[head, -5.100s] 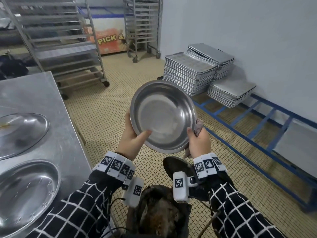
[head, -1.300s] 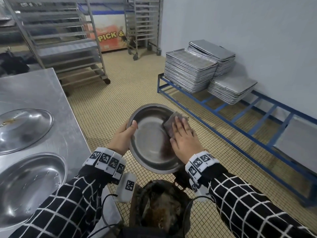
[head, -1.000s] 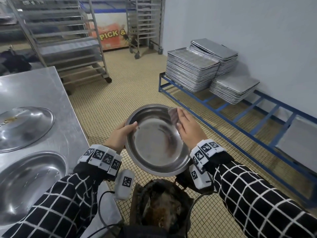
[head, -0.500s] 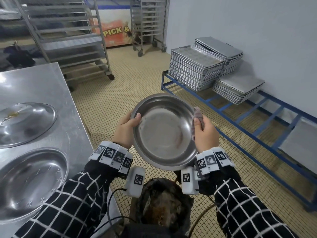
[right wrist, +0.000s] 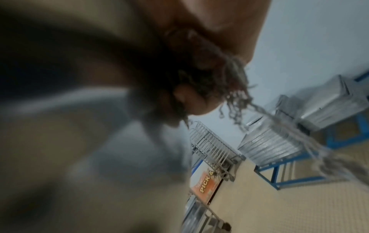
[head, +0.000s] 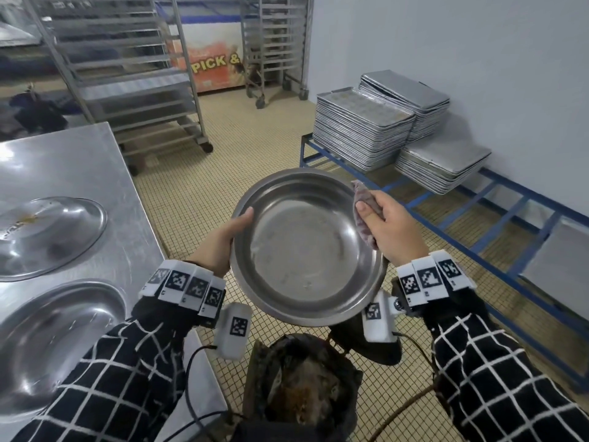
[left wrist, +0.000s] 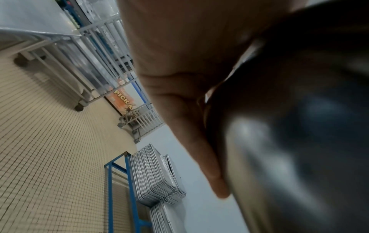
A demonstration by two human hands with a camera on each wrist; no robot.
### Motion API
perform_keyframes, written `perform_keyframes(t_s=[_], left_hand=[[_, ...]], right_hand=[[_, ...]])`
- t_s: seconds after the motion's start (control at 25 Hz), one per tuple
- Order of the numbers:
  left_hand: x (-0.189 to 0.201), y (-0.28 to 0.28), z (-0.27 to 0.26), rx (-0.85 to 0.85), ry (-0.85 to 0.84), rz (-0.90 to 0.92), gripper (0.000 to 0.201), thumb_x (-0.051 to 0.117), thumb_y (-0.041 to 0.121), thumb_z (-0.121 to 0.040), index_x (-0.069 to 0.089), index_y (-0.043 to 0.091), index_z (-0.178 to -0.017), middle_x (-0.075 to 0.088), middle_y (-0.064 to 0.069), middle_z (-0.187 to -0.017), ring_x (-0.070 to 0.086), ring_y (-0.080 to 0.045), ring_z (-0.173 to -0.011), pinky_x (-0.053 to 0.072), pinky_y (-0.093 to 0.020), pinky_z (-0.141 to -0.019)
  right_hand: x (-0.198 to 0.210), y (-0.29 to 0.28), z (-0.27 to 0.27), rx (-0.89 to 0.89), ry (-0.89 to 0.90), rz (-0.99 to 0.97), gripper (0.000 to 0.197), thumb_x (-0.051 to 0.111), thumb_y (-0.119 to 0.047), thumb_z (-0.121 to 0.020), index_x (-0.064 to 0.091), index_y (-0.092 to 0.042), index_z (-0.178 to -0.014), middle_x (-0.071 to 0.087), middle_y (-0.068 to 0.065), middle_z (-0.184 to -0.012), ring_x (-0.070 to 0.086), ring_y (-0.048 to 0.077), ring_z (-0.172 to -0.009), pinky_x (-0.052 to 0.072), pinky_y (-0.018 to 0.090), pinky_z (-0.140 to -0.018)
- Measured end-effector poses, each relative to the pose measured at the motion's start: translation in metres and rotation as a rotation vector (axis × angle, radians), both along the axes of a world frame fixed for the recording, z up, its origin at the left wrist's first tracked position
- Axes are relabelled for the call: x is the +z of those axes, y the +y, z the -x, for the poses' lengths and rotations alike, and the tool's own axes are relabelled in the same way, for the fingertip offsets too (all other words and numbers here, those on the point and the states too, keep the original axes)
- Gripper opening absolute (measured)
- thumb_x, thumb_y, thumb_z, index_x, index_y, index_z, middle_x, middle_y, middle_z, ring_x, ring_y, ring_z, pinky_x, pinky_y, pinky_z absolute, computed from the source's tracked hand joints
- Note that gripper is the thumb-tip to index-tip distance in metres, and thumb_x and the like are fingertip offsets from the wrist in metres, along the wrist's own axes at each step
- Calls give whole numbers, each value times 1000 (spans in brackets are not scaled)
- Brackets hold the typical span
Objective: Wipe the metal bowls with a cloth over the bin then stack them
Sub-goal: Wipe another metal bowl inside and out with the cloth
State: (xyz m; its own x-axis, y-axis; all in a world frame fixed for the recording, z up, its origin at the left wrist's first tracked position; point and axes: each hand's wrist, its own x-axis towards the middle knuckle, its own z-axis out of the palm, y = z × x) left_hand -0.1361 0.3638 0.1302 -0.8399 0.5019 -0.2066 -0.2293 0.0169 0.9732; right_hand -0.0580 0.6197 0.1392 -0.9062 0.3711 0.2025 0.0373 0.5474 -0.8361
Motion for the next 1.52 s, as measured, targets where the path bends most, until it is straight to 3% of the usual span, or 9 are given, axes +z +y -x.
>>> perform_keyframes(t_s=[0.24, 0.4, 0.56, 0.68, 0.88, 1.12, 1.2, 1.32, 1.52], left_hand=[[-3, 19, -18, 339, 129, -56, 35, 42, 40, -98, 66, 16, -94, 69, -2, -84, 67, -17, -76, 51, -34, -79], [-10, 36, -29, 469, 125, -196, 29, 42, 37, -99, 55, 26, -123, 65, -1, -117, 61, -20, -110, 49, -35, -93], [-15, 22, -14, 218, 151, -120, 56, 56, 44, -87, 45, 17, -136, 64, -10, -118, 65, -27, -103, 56, -30, -75], [0, 5, -9, 30, 81, -159, 44, 50, 43, -89, 59, 12, -119, 71, -6, -100, 68, -24, -90, 57, -32, -73], [5, 15, -16, 231, 127, -125, 37, 42, 41, -97, 69, 16, -105, 72, -8, -98, 66, -28, -95, 50, -45, -87], [-2, 49, -41, 327, 163, -150, 23, 44, 36, -98, 51, 22, -115, 61, 8, -105, 59, -8, -100, 47, -20, -83], [-5, 45, -33, 224, 209, -59, 46, 50, 43, -94, 45, 15, -130, 62, -2, -114, 64, -14, -98, 55, -27, -81], [0, 20, -10, 150, 86, -275, 78, 63, 53, -75, 43, 5, -132, 61, -13, -111, 68, -21, -86, 58, -32, -67], [11, 10, -16, 141, 100, -218, 36, 54, 39, -86, 66, 11, -105, 72, -4, -87, 64, -25, -87, 50, -39, -76]], right_hand=[[-25, -27, -5, -337, 81, 179, 26, 46, -39, -97, 55, -16, -102, 61, -1, -82, 64, 17, -72, 55, 33, -63], [-37, -55, -5, -459, 110, 331, 23, 44, -34, -99, 49, -14, -108, 63, 3, -89, 66, 19, -76, 57, 32, -64], [-24, -39, -8, -360, 65, 408, 18, 48, -31, -98, 51, -16, -106, 61, 3, -84, 61, 11, -63, 52, 22, -52], [-1, -18, -15, -169, -7, 289, 16, 50, -31, -97, 56, -17, -101, 58, 0, -74, 56, 7, -58, 46, 16, -49], [2, -32, -15, -291, 80, 255, 22, 47, -34, -98, 54, -13, -97, 57, -3, -72, 55, 5, -54, 42, 11, -44], [-4, -60, -12, -427, 128, 425, 20, 40, -25, -101, 45, -6, -106, 52, -3, -73, 53, -5, -44, 36, 6, -37], [-1, -51, -12, -398, 99, 425, 22, 43, -27, -100, 47, -6, -107, 53, -2, -73, 52, -4, -42, 37, 8, -38], [10, -22, -14, -224, 3, 350, 17, 47, -28, -99, 52, -12, -103, 55, -1, -72, 50, -4, -42, 40, 11, -42], [22, -10, -11, -100, 3, 169, 19, 50, -31, -97, 56, -14, -99, 57, -1, -74, 52, 2, -52, 42, 13, -47]])
